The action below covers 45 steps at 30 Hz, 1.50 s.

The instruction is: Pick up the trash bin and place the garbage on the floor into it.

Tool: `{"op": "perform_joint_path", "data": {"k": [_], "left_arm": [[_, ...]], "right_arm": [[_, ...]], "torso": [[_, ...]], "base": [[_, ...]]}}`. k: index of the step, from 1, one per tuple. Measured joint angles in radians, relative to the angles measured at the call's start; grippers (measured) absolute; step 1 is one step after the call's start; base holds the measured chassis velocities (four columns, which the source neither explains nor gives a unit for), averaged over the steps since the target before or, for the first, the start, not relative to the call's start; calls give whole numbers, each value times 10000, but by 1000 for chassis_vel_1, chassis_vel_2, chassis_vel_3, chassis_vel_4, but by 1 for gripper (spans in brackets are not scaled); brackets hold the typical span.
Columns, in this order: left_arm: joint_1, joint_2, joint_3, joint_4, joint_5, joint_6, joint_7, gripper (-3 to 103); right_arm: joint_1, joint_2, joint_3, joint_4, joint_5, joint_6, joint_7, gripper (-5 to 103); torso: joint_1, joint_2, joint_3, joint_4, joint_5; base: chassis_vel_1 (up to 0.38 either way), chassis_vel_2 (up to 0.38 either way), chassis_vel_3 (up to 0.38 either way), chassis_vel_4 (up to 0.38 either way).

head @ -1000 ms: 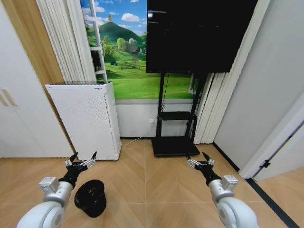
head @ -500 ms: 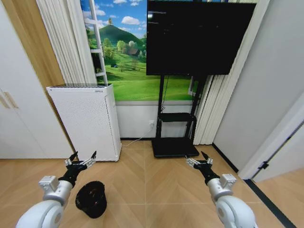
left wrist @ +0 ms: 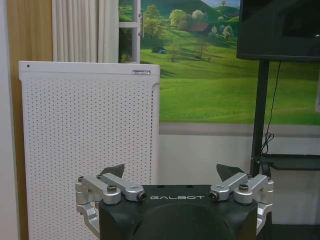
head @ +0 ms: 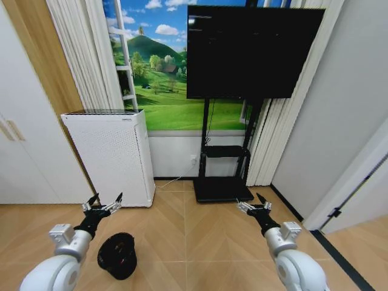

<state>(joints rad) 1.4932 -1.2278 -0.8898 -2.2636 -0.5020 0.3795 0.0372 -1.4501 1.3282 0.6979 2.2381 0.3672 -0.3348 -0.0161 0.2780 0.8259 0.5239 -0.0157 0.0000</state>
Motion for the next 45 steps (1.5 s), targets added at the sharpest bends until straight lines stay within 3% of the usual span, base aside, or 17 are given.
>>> {"op": "perform_joint_path", "data": {"k": [12, 30, 45], "left_arm": [[75, -14, 15, -110, -23, -102, -16, 100], [69, -124, 56, -132, -5, -140, -64, 100], [104, -183, 68, -211, 34, -153, -58, 100]], "right_arm": [[-143, 39, 12, 269, 83, -272, 280, 100], [-353, 71, 139, 439, 36, -294, 309, 100], [-473, 74, 366, 474, 24, -266, 165, 100]], "torso": [[216, 511, 293, 0, 0], [204, 467, 270, 0, 0], [178, 423, 241, 3, 0]], "base": [[0, 0, 0, 0], [2, -7, -5, 5], [180, -177, -173, 171]]}}
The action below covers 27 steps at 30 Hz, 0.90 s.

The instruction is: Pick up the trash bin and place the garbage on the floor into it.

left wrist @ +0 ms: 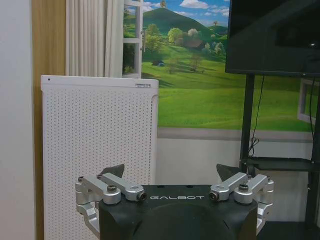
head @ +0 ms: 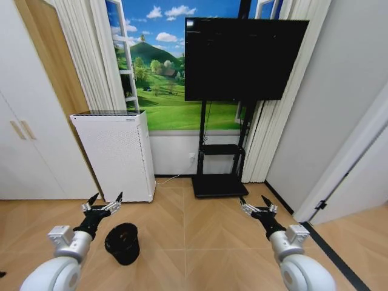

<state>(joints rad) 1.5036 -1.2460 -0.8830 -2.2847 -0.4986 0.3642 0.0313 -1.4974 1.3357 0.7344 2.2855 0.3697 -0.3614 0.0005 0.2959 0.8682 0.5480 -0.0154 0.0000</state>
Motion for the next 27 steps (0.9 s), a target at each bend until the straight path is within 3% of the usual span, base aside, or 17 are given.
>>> {"op": "perform_joint_path", "data": {"k": [27], "left_arm": [[213, -93, 40, -409, 93, 66, 3, 100]], "right_arm": [[-496, 58, 565, 89, 30, 441, -353, 100]], "torso": [[-10, -28, -15, 0, -4]], "base": [[226, -220, -227, 220]]}}
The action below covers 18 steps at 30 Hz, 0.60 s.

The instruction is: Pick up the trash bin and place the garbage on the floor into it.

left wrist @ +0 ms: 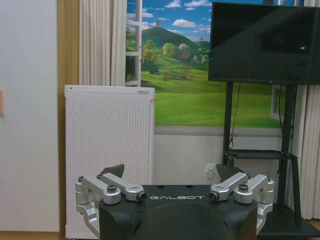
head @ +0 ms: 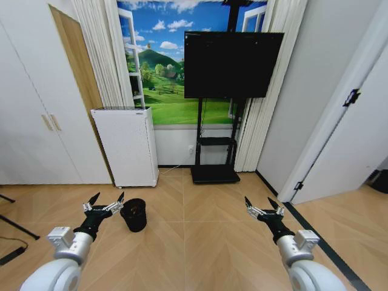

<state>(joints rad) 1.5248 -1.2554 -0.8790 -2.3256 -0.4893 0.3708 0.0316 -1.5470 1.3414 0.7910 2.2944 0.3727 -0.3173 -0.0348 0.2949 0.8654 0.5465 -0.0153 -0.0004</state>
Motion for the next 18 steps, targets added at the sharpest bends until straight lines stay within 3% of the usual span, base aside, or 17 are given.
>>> {"op": "perform_joint_path", "data": {"k": [18], "left_arm": [[-152, -125, 136, 318, 85, -32, 52, 100]], "right_arm": [[397, -20, -320, -295, -105, -14, 48, 100]], "torso": [[-6, -5, -4, -1, 2]], "base": [[221, -219, -221, 226]]}}
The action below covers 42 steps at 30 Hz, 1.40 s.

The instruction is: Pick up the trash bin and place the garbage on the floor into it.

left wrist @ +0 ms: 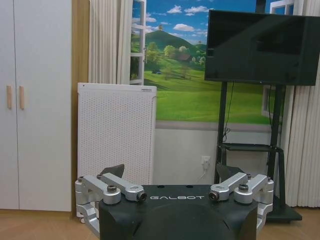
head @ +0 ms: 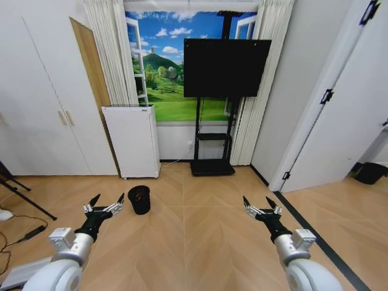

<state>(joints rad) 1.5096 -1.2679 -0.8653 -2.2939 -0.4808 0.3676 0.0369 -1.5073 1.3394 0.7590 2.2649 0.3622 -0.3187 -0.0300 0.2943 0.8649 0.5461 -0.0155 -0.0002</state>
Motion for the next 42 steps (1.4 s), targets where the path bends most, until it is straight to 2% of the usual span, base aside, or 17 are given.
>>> {"op": "perform_joint_path", "data": {"k": [9, 28, 35, 42], "left_arm": [[-69, 59, 11, 220, -4, -78, -8, 100], [-64, -375, 250, 507, 244, -182, -36, 100], [-110, -251, 259, 477, 235, -11, -36, 100], [-72, -189, 252, 459, 109, 14, -18, 100]], "right_arm": [[72, 97, -335, -313, -321, 117, 128, 100], [59, 54, -388, -555, -441, 264, 14, 100], [125, 179, -229, -703, -886, 476, 22, 100], [76, 209, -159, -632, -736, 358, 33, 100]], "torso": [[4, -4, 1, -4, 1], [3, -6, 0, -2, 2], [3, -5, -1, -2, 2], [3, -5, -1, -2, 2]], "base": [[67, -68, -81, 73], [-4, 8, 6, -5], [0, 0, 0, 0], [0, 0, 0, 0]]}}
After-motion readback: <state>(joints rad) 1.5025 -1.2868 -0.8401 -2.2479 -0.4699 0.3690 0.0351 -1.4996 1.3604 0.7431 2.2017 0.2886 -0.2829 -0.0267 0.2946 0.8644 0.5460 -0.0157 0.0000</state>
